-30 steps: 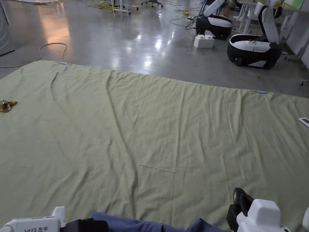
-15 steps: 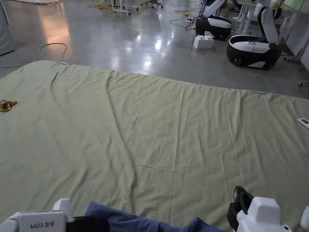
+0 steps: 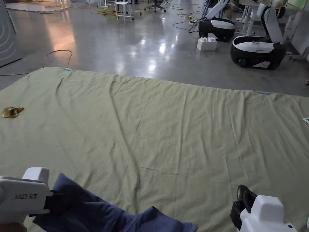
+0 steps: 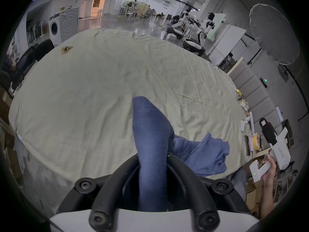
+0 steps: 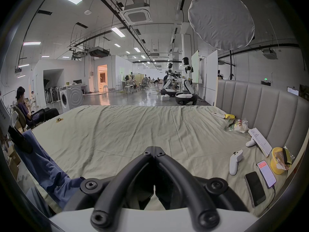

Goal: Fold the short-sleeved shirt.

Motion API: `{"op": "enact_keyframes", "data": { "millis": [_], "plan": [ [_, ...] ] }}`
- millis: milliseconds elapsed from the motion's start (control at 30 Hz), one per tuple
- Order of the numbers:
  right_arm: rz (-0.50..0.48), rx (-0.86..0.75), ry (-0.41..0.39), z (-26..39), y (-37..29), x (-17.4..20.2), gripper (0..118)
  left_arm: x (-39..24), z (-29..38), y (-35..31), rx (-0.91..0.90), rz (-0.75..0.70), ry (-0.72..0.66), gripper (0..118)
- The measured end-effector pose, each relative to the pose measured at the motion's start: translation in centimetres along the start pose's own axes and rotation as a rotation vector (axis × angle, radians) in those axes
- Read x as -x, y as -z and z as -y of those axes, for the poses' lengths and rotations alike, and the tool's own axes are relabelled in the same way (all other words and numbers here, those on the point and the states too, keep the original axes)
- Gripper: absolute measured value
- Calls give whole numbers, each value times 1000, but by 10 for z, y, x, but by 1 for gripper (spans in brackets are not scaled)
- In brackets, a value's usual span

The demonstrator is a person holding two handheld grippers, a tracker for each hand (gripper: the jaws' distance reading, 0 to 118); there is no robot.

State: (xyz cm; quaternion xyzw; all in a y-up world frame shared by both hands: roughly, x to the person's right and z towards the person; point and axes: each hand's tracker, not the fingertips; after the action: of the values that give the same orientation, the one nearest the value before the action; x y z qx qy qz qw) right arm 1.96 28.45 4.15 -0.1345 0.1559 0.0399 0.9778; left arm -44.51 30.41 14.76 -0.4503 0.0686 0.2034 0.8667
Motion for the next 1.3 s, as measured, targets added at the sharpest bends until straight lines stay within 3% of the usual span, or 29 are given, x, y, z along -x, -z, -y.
{"op": "enact_keyframes", "data": {
  "millis": [400,633,867,1133,1233,1300],
  "plan": [
    [3,-8,24,3,0,-8,1,-100,14,0,43,-101,119,12],
    [9,3,39,9,0,-12,1,-148,22,16,67,-16,129,12],
    [16,15,45,14,-2,-16,1,-201,48,76,151,54,127,14],
    [42,28,52,19,-5,-24,1,-219,69,139,178,81,42,31],
    [47,34,55,20,-6,-27,1,-213,69,139,176,132,4,54],
    [50,37,54,20,-6,-28,1,-207,66,129,174,204,-29,59]
  ]
}}
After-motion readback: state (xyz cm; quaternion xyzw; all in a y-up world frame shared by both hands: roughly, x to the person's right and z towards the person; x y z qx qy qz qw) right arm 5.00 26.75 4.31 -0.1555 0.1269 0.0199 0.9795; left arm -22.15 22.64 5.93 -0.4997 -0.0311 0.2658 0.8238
